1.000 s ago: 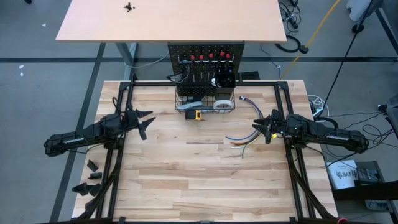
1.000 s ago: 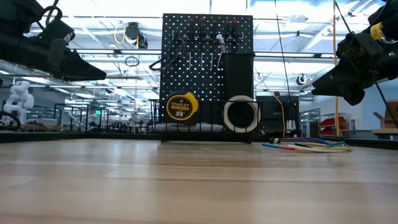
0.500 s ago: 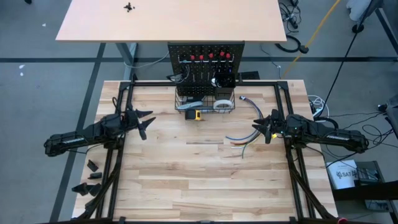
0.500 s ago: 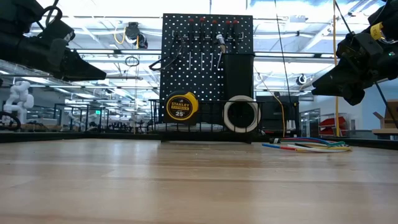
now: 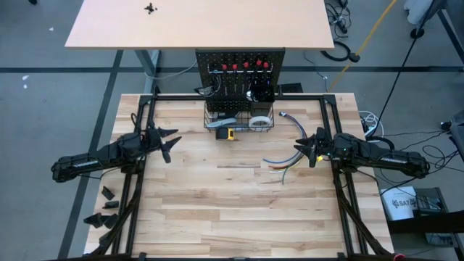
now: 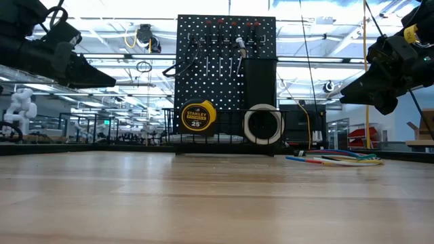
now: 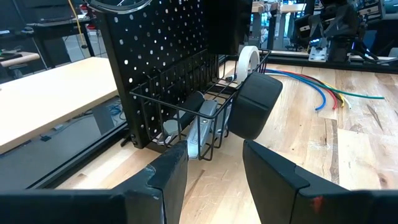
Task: Hang tools onto peg board
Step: Return to Home Position
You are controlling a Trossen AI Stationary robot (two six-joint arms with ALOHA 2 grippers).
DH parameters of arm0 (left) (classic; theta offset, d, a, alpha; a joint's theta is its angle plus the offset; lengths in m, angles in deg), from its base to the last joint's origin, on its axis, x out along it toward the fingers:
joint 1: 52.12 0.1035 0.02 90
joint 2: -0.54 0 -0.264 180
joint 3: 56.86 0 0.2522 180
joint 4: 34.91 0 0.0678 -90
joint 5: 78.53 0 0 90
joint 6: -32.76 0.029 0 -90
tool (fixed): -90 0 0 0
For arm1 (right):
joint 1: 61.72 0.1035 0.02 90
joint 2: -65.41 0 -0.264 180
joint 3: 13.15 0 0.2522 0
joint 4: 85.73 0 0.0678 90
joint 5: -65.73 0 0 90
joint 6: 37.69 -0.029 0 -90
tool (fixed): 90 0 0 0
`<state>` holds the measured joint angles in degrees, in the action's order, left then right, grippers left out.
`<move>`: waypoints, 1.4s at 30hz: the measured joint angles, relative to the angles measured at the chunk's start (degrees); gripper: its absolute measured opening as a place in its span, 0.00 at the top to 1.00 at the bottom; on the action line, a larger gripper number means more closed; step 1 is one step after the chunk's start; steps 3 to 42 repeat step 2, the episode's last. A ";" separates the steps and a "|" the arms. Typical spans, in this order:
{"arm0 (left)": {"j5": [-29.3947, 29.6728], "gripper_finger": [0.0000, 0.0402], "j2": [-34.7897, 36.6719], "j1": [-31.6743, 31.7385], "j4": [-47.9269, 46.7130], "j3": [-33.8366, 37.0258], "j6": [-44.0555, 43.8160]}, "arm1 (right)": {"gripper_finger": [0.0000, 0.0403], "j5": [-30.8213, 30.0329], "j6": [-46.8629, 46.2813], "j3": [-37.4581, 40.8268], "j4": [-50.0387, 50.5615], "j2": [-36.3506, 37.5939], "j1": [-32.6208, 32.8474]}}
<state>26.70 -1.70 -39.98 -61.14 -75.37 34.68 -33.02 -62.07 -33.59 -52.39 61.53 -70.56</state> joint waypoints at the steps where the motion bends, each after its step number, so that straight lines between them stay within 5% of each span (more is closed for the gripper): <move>1: 0.00 0.61 0.00 0.00 0.00 0.00 0.00 | 0.65 0.00 0.00 0.00 0.00 0.00 0.00; 42: 0.00 0.61 0.02 0.00 0.00 0.00 0.02 | 0.65 -0.01 0.00 0.00 0.00 0.00 0.00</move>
